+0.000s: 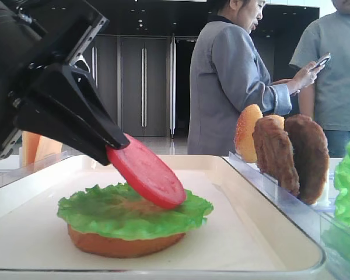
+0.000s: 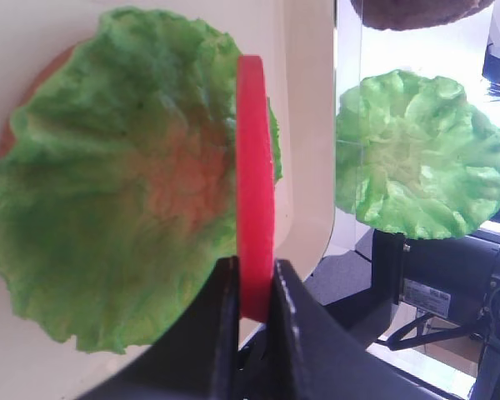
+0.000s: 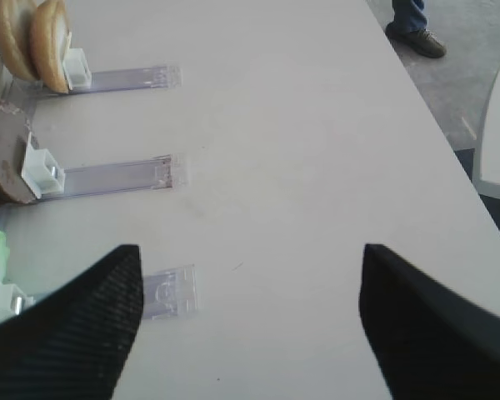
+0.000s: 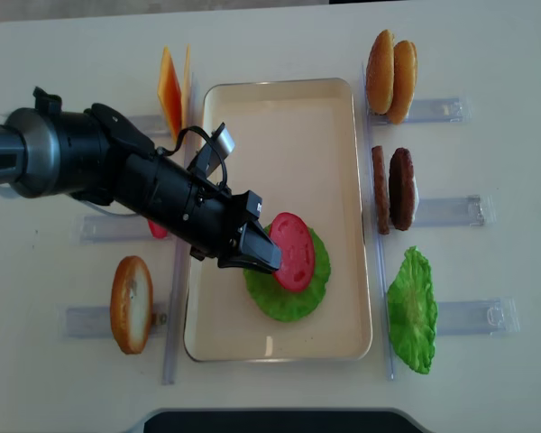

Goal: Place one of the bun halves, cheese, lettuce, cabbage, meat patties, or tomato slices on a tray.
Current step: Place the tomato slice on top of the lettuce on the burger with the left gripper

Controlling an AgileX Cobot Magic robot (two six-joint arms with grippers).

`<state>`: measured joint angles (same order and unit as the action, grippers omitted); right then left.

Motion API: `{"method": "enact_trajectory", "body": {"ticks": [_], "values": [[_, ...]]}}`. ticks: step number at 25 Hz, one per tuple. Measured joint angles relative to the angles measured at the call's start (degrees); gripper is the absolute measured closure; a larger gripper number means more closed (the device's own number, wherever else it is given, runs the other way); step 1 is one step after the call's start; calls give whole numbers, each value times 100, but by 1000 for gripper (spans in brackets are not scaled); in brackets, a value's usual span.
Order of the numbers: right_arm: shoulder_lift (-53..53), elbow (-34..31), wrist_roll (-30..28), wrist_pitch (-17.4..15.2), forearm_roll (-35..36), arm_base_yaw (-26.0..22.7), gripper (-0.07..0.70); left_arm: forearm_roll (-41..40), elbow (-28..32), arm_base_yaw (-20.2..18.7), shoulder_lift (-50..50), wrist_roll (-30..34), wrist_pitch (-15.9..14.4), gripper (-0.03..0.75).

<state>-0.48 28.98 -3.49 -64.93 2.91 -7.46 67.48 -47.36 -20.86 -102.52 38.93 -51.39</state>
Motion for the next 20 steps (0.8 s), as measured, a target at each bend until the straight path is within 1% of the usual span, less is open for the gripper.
{"method": "enact_trajectory", "body": {"ticks": [9, 20], "values": [[0, 0, 0, 0, 0, 0, 118, -134, 0, 0, 0, -194, 117, 657], [0, 0, 0, 0, 0, 0, 118, -238, 0, 0, 0, -330, 135, 583]]}}
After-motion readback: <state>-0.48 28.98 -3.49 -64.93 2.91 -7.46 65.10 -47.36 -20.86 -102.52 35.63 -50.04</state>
